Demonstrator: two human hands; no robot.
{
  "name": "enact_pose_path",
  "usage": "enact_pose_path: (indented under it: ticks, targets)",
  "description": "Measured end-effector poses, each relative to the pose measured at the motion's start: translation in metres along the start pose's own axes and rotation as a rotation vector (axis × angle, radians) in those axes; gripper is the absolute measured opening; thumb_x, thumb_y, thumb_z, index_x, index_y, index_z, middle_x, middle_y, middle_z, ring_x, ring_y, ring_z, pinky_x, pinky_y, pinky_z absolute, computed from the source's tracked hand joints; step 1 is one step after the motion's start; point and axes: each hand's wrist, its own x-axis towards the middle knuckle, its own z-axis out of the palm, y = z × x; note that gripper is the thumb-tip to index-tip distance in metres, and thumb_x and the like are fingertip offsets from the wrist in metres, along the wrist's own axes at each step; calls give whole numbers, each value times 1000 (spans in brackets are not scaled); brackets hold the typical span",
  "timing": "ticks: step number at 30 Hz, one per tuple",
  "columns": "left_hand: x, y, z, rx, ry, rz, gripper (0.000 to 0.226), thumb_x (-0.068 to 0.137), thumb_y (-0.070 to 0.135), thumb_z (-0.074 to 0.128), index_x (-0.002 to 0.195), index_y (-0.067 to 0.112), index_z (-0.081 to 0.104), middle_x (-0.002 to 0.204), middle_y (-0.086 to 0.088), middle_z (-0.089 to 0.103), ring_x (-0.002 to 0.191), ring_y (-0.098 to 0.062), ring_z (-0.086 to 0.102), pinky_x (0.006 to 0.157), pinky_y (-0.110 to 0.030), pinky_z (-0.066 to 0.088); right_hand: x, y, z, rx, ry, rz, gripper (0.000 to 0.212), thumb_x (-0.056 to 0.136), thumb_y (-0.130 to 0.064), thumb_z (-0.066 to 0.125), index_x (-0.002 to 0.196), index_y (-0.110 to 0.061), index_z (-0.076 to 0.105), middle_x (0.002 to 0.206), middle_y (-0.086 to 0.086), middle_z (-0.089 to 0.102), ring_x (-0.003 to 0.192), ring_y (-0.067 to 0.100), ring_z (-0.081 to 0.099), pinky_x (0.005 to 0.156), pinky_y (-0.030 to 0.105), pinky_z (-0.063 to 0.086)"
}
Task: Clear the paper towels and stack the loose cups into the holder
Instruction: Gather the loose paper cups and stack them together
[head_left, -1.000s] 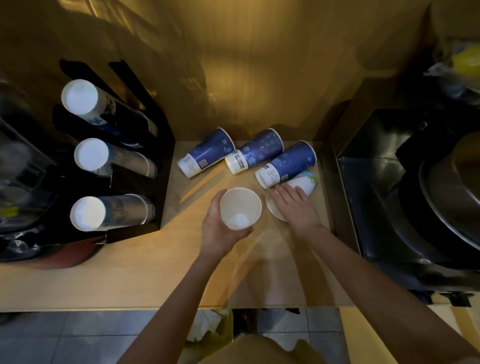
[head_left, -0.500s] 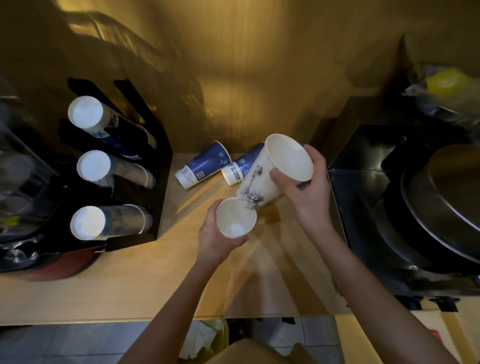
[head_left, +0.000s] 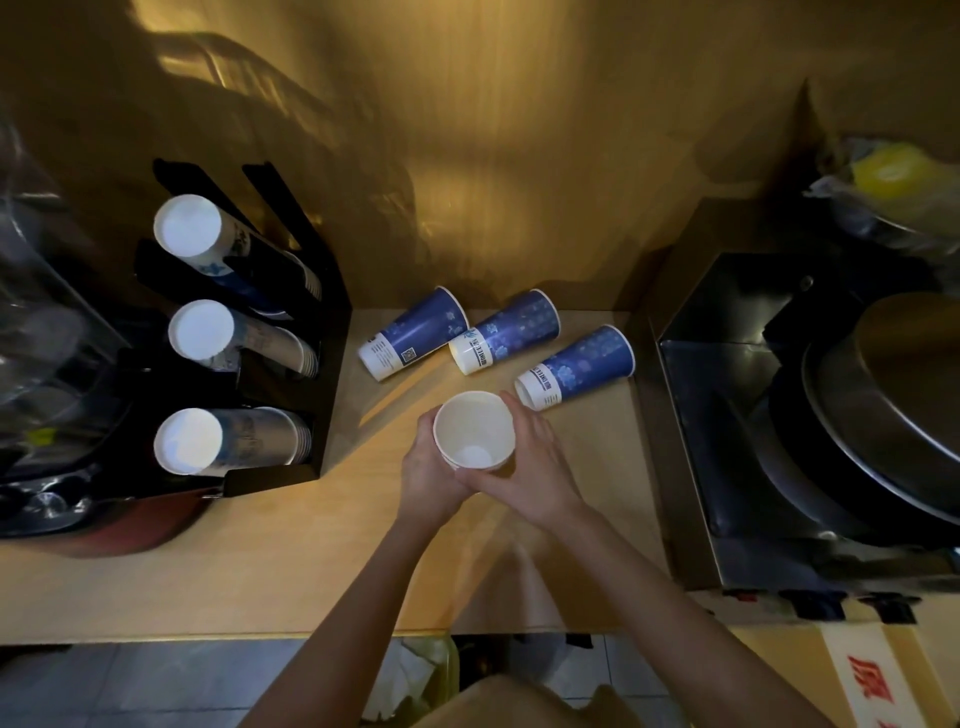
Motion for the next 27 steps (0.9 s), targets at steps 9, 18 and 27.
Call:
enact_pose_path:
  ticks: [9, 18, 27]
  targets:
    - [11, 38, 23, 98, -131, 258, 94, 52, 40, 85, 131, 24, 35, 135, 0, 48, 121, -18, 43, 97, -28, 33, -4, 19, -41, 162, 112, 74, 90, 60, -47, 79, 134, -28, 32, 134, -2, 48, 120, 12, 46, 98, 33, 44]
    - [13, 81, 89, 92, -314, 384, 92, 55, 32, 84, 131, 20, 34, 136, -4, 48, 123, -18, 46, 102, -34, 42, -23, 67, -101, 105, 265, 224, 93, 61, -26, 83, 138, -17, 31, 133, 10, 44, 123, 23, 43, 93, 24, 32]
    - [21, 81, 113, 183, -308, 405, 85, 61, 36, 80, 132, 23, 34, 136, -2, 50, 121, -18, 49, 99, -32, 42, -23, 81, -109, 130, 239, 274, 89, 68, -32, 78, 139, -19, 26, 139, 6, 39, 121, 15, 40, 93, 24, 33]
